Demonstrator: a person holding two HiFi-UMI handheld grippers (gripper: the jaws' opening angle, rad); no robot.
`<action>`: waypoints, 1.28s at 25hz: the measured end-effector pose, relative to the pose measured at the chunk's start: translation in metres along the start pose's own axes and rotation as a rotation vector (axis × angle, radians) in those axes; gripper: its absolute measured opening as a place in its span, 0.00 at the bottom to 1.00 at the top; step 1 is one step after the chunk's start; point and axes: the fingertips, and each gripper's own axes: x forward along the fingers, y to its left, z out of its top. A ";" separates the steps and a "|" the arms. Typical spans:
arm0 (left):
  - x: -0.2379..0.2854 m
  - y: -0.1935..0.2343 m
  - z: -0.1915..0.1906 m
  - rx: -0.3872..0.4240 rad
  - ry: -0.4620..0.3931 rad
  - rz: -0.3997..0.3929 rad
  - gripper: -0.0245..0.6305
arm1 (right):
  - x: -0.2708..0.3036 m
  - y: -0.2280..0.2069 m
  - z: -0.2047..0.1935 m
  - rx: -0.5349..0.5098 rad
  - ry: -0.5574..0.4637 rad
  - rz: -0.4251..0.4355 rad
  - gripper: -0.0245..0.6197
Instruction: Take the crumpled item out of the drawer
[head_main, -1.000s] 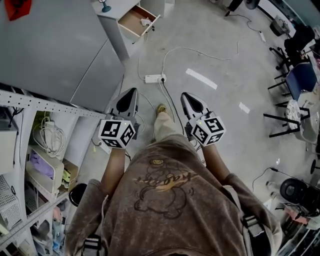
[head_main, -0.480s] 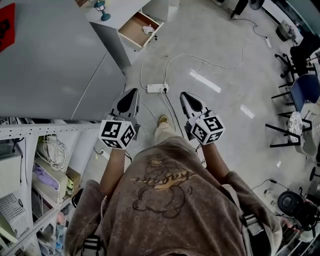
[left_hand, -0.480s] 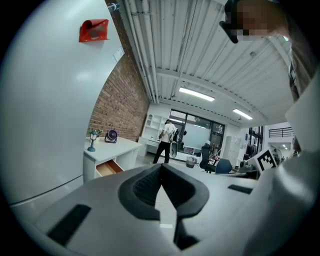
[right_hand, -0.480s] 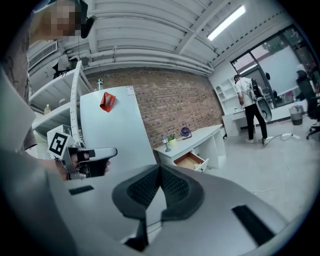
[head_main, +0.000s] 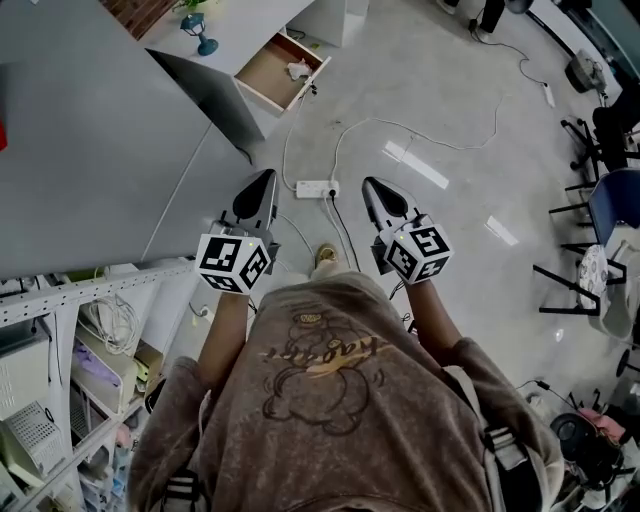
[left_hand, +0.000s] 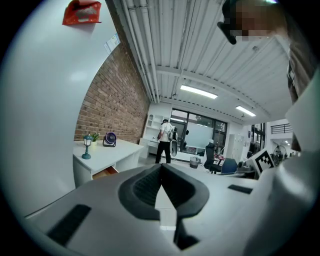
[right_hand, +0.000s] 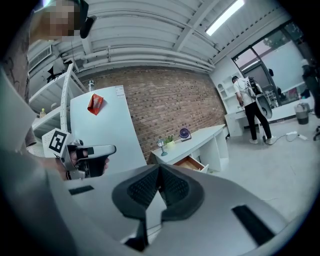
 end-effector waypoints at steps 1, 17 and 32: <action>0.005 0.002 0.002 0.004 -0.004 0.003 0.05 | 0.004 -0.004 0.002 -0.006 0.004 0.006 0.03; 0.071 0.041 0.005 0.008 0.014 0.001 0.05 | 0.067 -0.044 0.023 -0.014 0.016 0.017 0.03; 0.155 0.104 0.034 0.002 -0.010 -0.067 0.05 | 0.155 -0.077 0.053 -0.021 0.002 -0.029 0.03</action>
